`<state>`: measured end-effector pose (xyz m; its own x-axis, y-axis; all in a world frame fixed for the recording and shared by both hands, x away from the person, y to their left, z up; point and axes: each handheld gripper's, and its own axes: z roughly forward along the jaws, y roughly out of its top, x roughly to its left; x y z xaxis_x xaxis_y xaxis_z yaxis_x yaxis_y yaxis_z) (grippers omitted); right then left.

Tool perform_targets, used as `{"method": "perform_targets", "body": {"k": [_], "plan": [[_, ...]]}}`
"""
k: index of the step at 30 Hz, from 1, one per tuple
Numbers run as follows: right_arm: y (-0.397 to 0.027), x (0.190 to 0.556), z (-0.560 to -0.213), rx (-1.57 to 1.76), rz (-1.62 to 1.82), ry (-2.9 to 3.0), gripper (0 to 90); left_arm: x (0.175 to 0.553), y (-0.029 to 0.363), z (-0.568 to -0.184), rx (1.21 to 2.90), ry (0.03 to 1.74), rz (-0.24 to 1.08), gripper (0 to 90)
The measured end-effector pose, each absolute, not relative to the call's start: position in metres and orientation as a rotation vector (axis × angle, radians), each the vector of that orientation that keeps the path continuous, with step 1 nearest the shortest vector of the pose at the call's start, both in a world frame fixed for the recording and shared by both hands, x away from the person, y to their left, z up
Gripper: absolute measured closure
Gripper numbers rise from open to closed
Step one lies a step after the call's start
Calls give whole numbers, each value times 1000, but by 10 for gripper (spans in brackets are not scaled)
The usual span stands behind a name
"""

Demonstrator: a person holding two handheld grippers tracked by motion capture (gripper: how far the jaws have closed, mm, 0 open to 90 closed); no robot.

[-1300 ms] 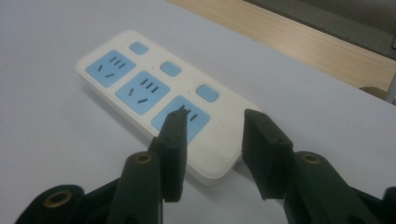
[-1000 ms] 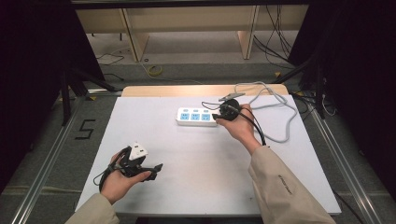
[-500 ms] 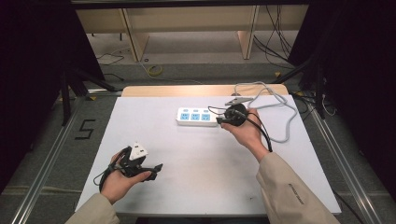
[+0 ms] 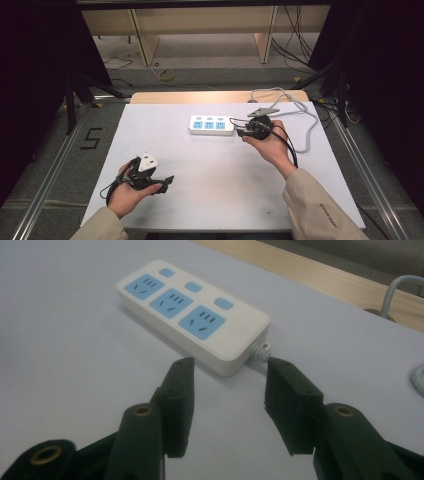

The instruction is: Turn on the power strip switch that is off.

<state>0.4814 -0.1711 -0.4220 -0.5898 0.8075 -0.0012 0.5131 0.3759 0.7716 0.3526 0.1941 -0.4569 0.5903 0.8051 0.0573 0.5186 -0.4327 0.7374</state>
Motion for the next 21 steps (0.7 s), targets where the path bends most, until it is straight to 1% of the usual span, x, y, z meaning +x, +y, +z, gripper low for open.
{"method": "perform_targets", "body": {"k": [21], "plan": [[-191,456,-414,1136,1100,2282,515,353,194,-457,2132,1046,533,214]]}}
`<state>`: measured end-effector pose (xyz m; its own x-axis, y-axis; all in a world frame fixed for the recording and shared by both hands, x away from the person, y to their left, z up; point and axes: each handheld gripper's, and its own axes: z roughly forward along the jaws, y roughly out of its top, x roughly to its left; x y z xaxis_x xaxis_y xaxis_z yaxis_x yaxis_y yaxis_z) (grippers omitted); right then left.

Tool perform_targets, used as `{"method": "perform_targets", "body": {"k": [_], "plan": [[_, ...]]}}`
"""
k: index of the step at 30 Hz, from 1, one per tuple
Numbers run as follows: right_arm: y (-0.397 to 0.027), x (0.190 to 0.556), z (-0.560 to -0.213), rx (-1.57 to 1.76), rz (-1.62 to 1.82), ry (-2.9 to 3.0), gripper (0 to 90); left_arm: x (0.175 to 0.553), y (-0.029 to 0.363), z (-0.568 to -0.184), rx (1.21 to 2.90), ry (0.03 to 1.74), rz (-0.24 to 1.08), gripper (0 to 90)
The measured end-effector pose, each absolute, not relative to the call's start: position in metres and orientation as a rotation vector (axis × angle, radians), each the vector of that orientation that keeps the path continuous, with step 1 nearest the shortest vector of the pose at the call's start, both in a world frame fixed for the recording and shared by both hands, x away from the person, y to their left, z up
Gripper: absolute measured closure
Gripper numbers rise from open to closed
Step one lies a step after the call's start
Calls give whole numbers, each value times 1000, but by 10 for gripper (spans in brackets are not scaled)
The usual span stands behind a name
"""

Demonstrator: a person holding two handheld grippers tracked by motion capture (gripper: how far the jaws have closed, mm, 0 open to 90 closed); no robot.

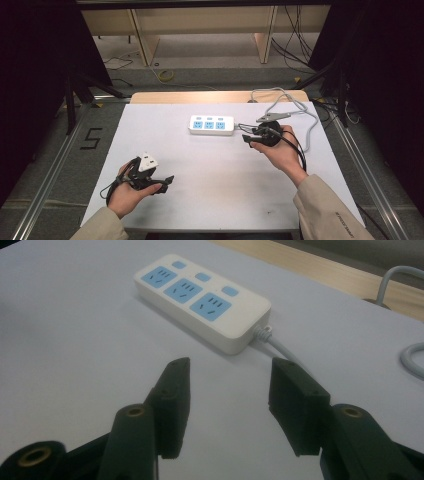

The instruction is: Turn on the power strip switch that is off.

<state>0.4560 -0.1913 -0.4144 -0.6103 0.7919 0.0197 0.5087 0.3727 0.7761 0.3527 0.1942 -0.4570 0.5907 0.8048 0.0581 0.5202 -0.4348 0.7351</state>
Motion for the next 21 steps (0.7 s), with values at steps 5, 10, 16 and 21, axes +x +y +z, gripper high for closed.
{"method": "perform_targets", "body": {"k": [5,10,16,21], "plan": [[-198,446,-416,1131,1104,2293,508,353,194,-457,2127,1048,532,214],[-208,436,-416,1127,1101,2292,496,353,194,-457,2129,1048,531,213],[-222,424,-420,1099,1079,2316,463,353,194,-457,2127,1049,533,213],[-235,414,-425,1114,1093,2310,443,353,194,-458,2125,1049,533,212]]}}
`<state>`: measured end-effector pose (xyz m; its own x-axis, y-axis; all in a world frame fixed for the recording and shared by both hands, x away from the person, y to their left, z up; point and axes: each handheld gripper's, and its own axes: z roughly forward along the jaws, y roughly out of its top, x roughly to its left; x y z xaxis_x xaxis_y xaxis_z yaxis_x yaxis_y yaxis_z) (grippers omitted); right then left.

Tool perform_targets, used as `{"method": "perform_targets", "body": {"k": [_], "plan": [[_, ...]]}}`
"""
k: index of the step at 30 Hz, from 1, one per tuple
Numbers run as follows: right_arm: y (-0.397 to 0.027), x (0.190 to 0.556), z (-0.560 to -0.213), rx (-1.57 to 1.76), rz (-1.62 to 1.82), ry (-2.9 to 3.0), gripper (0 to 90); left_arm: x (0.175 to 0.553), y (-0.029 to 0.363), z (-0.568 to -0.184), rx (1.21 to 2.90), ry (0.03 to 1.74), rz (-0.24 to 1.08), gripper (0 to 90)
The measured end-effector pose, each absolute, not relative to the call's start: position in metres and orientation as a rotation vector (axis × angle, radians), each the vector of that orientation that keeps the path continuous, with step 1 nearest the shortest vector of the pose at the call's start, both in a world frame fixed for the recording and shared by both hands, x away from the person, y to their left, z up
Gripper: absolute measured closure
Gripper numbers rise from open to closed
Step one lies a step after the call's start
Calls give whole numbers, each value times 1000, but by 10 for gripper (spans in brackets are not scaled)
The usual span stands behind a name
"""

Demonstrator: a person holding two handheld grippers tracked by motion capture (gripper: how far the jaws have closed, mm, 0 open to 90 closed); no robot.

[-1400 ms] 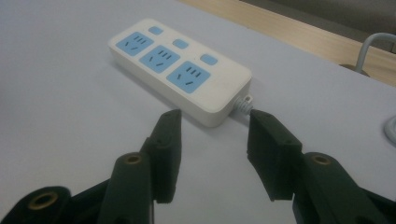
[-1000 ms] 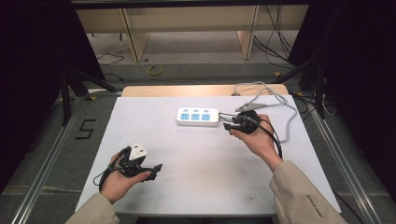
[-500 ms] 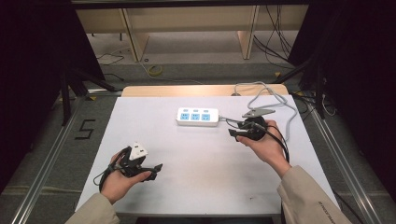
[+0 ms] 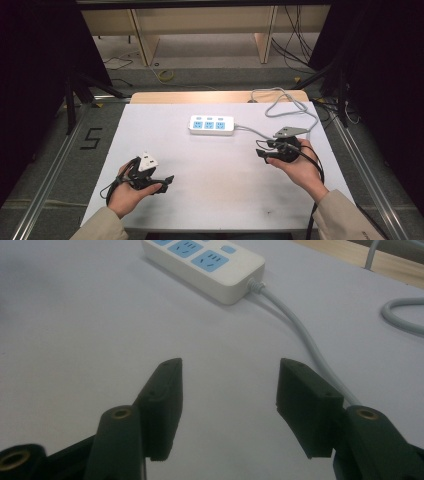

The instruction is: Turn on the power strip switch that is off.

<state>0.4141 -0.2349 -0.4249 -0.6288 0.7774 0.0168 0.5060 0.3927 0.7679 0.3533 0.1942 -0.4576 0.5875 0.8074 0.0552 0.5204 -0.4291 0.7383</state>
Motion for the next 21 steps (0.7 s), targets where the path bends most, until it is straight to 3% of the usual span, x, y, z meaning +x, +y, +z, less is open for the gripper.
{"method": "perform_targets", "body": {"k": [21], "plan": [[-256,378,-441,1119,1177,2283,388,353,196,-457,2128,1050,535,210]]}}
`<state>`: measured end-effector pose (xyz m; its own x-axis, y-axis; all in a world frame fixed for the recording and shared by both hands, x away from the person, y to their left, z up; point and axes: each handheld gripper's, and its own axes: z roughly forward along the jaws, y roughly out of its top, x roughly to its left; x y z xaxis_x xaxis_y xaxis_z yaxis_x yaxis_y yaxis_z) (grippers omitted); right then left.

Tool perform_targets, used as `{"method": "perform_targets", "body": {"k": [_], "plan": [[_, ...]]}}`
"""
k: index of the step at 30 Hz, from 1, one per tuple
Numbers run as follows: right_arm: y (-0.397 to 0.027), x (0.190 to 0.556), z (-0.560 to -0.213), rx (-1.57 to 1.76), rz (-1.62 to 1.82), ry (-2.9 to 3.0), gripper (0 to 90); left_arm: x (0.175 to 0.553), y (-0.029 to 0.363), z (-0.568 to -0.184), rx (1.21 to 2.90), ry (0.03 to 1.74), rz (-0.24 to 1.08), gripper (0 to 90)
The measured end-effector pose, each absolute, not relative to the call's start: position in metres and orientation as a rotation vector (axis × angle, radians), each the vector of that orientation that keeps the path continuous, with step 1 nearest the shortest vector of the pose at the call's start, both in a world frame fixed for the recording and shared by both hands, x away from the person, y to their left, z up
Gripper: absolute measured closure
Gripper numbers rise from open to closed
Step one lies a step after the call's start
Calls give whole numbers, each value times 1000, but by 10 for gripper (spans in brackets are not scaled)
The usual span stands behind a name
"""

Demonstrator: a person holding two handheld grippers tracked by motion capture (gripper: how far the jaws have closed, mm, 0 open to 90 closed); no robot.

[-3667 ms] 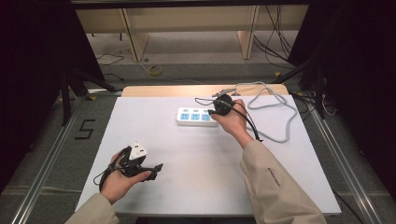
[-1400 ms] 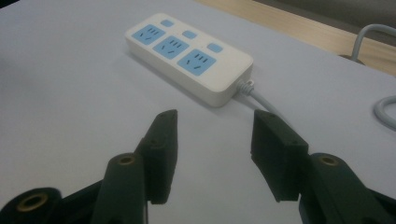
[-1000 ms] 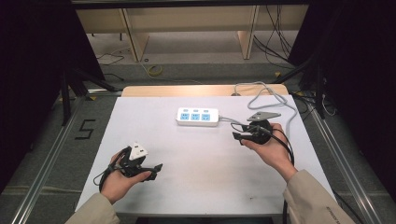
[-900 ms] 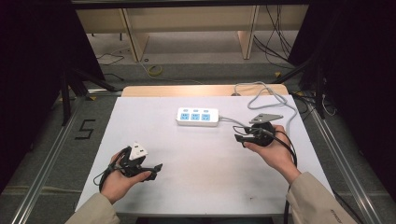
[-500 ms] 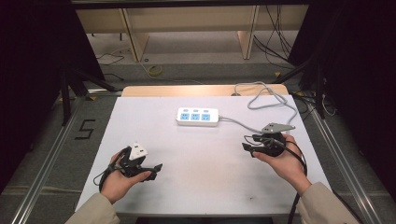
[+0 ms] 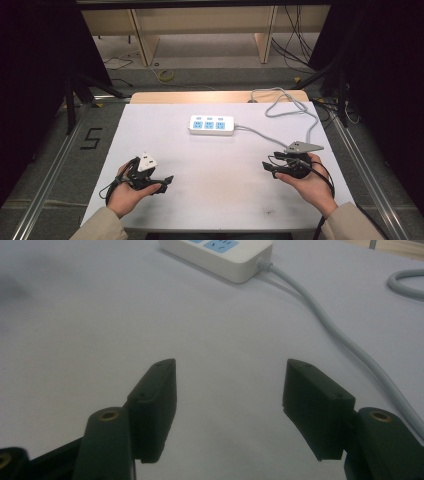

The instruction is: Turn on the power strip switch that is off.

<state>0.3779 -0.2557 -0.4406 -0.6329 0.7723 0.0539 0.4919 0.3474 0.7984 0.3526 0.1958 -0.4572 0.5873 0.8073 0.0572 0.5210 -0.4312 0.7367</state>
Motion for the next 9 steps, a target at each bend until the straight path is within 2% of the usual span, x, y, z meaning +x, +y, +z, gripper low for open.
{"method": "perform_targets", "body": {"k": [9], "plan": [[-258,374,-444,1127,1195,2278,370,353,195,-458,2131,1047,537,207]]}}
